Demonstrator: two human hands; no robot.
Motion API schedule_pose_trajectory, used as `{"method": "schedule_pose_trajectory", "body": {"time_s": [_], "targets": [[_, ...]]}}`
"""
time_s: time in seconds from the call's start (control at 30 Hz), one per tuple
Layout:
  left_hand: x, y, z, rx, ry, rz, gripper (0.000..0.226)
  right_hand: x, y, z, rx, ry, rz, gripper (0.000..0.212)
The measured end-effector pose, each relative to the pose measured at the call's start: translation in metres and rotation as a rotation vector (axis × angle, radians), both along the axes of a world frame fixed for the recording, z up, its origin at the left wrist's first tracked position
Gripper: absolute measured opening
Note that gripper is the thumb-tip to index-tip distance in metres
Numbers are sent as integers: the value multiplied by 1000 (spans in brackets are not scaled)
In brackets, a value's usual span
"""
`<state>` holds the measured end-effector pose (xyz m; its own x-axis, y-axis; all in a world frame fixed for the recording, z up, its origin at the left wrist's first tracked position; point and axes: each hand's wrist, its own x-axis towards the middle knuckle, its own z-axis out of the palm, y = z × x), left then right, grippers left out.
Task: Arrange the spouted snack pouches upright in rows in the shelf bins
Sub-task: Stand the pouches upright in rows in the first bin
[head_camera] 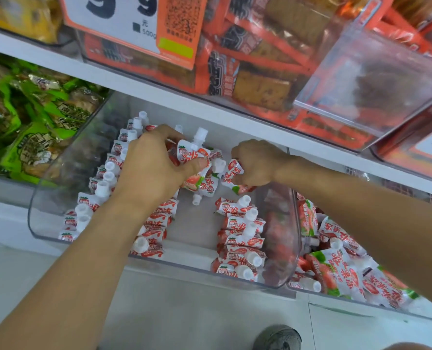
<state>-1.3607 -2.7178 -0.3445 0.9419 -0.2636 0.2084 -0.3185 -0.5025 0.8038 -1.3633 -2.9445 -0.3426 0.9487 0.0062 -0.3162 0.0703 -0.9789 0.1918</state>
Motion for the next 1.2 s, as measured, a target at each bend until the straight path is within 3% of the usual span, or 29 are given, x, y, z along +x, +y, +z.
{"method": "schedule_pose_trajectory", "body": {"time_s": [0.07, 0.27, 0.53, 0.63, 0.73, 0.87, 1.03, 1.07, 1.13, 1.2], "targets": [[-2, 0, 2, 23, -35, 0, 28, -7, 0, 1, -2, 21, 17, 34], [-2, -3, 3, 90, -76, 17, 45, -17, -3, 1, 168, 168, 43, 28], [-4, -6, 0, 103, -69, -30, 32, -17, 4, 10, 150, 286, 1, 22], [-5, -7, 0, 78, -87, -21, 30, -18, 10, 13, 154, 358, -76, 46], [-6, -7, 0, 80, -115, -21, 29, -20, 8, 8, 111, 311, -7, 44], [-7, -10, -2, 102, -146, -39, 33, -23, 7, 10, 308, 164, -43, 29], [-7, -13, -3, 102, -138, -32, 30, -24, 11, 16, 508, 358, -208, 17], [-7, -13, -3, 104, -133, -31, 30, -22, 13, 18, 476, 336, -200, 18], [-7, -14, -2, 94, -132, -34, 28, -20, 21, 19, 372, 271, -184, 46], [-8, -16, -1, 75, -127, -37, 24, -23, 34, 14, 301, 219, -178, 57]]}}
